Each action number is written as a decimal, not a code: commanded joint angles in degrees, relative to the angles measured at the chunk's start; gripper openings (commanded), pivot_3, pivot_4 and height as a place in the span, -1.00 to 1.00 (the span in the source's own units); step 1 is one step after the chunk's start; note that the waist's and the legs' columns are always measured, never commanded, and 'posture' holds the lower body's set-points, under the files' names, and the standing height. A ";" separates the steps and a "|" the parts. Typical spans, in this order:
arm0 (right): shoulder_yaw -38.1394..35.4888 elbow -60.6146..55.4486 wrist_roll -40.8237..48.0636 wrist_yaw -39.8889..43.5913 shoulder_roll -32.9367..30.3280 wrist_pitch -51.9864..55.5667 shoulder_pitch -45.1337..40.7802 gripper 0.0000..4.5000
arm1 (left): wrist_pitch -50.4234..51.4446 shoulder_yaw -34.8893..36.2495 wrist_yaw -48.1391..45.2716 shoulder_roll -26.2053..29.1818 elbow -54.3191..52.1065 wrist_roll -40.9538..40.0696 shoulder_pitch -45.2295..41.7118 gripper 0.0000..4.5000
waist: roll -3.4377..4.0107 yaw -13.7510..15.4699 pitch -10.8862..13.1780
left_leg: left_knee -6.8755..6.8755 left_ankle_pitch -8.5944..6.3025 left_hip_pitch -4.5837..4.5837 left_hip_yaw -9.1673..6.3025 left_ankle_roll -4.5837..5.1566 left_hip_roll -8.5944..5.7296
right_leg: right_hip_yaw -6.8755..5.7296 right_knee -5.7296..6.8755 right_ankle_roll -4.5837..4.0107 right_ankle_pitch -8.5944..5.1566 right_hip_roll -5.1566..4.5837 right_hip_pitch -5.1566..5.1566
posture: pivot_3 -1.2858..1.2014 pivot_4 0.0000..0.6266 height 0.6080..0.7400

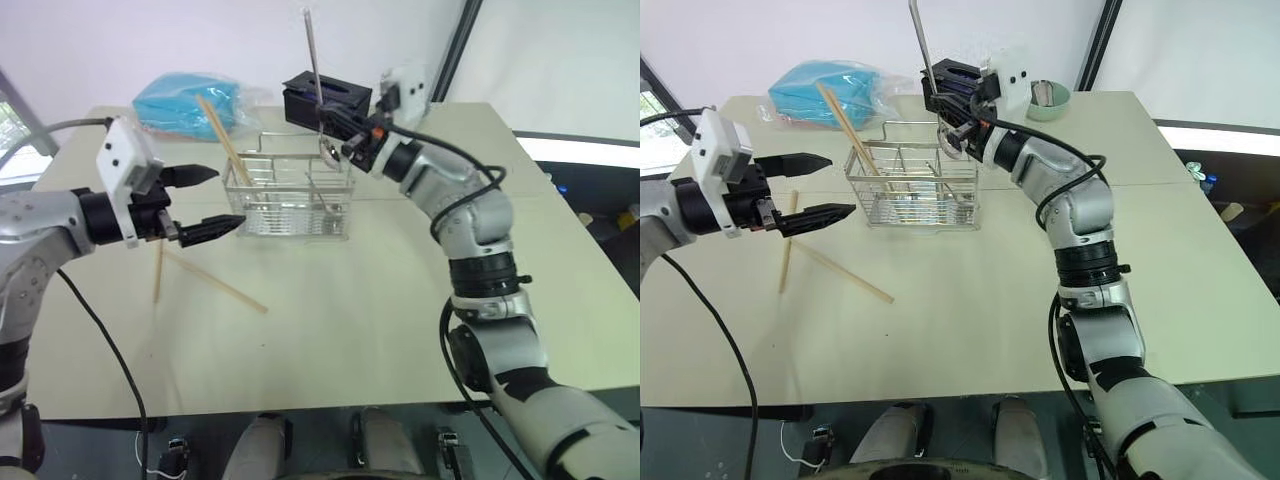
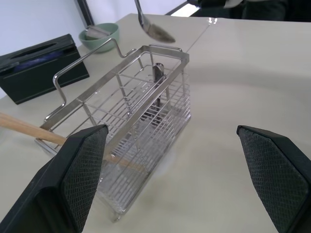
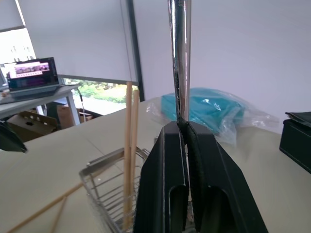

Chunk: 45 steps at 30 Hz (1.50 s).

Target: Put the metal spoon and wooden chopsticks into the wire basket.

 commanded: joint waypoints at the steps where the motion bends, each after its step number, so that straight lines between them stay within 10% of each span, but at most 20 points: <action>1: 0.02 0.85 -1.73 0.02 1.54 -4.48 0.45 -0.99 | 0.29 3.70 0.94 0.60 -2.48 -0.87 0.35 1.00 | 0.01 -0.05 0.01 | 0.00 0.00 0.01 0.00 0.00 0.00 | 0.00 0.00 0.00 0.00 0.01 0.00 | 0.03 -0.52 -0.30; 6: -0.06 1.63 -2.57 -0.43 3.21 -4.95 2.19 -0.99 | 1.28 5.27 1.77 0.62 -3.86 -1.29 1.59 1.00 | 0.04 -0.06 0.02 | 0.00 0.00 0.01 -0.01 0.00 0.01 | 0.00 0.02 0.00 0.00 0.04 0.00 | 0.03 -0.52 -0.30; 15: -1.83 -1.24 -2.76 -3.02 1.74 -3.12 1.87 0.99 | 2.04 6.81 3.41 0.35 -3.65 -2.13 1.86 1.00 | 0.08 0.01 0.05 | 0.03 0.02 0.04 -0.04 -0.02 0.00 | 0.00 0.02 0.00 0.00 0.06 -0.01 | 0.03 -0.52 -0.30; 27: -9.40 -18.61 12.58 10.92 -14.41 9.89 -2.13 0.99 | 6.73 13.53 21.25 -4.52 10.65 -1.28 -8.01 1.00 | -0.04 0.25 -0.02 | 0.01 0.01 0.04 -0.06 -0.01 0.00 | -0.04 0.00 0.02 -0.01 0.06 0.10 | 0.03 -0.52 -0.30; 34: -10.54 -36.18 24.36 24.91 -28.29 17.34 14.84 0.99 | 16.13 10.36 37.67 -6.09 27.64 8.04 -16.68 1.00 | -0.36 0.45 -0.22 | 0.00 0.00 0.11 -0.10 0.01 0.00 | -0.10 -0.06 0.09 -0.04 0.03 0.27 | 0.03 -0.52 -0.30; 45: -11.53 -45.16 25.86 17.18 -29.49 19.18 28.54 0.99 | 14.27 -1.60 38.10 -12.99 55.11 20.76 -26.27 1.00 | -0.46 0.66 -0.25 | 0.05 0.00 0.05 -0.09 -0.01 0.00 | -0.07 -0.09 0.16 0.00 -0.04 0.23 | 0.03 -0.52 -0.30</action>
